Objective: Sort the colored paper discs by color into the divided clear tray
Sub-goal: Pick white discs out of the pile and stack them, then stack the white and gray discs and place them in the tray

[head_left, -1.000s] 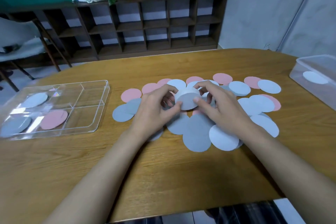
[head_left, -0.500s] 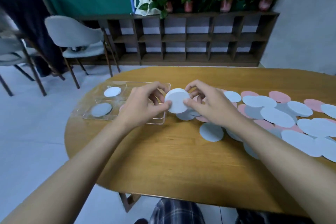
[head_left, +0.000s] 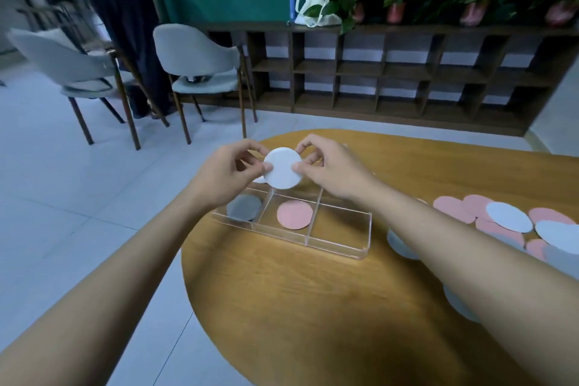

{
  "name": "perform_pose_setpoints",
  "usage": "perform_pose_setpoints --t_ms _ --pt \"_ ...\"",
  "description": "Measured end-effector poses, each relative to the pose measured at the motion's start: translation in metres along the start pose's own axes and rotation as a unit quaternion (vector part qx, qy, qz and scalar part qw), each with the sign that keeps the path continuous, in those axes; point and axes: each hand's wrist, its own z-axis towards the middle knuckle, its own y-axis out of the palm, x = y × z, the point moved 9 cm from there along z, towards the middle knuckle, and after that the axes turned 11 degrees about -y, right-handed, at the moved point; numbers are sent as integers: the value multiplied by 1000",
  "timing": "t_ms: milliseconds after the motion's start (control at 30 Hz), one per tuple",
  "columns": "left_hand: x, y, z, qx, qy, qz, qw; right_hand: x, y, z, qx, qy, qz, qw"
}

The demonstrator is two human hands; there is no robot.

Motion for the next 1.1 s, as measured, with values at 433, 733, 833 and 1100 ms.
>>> perform_pose_setpoints --t_ms 433,733,833,1100 --pt "-89 -5 79 48 -114 74 990 55 69 87 -31 66 -41 996" --pt "-91 -2 83 66 -111 134 983 68 83 95 -35 71 -85 993" --pt "-87 -2 81 76 -105 146 981 67 86 91 -40 69 -109 991" --pt "-59 -6 66 98 -59 164 980 44 56 72 3 25 -103 994"
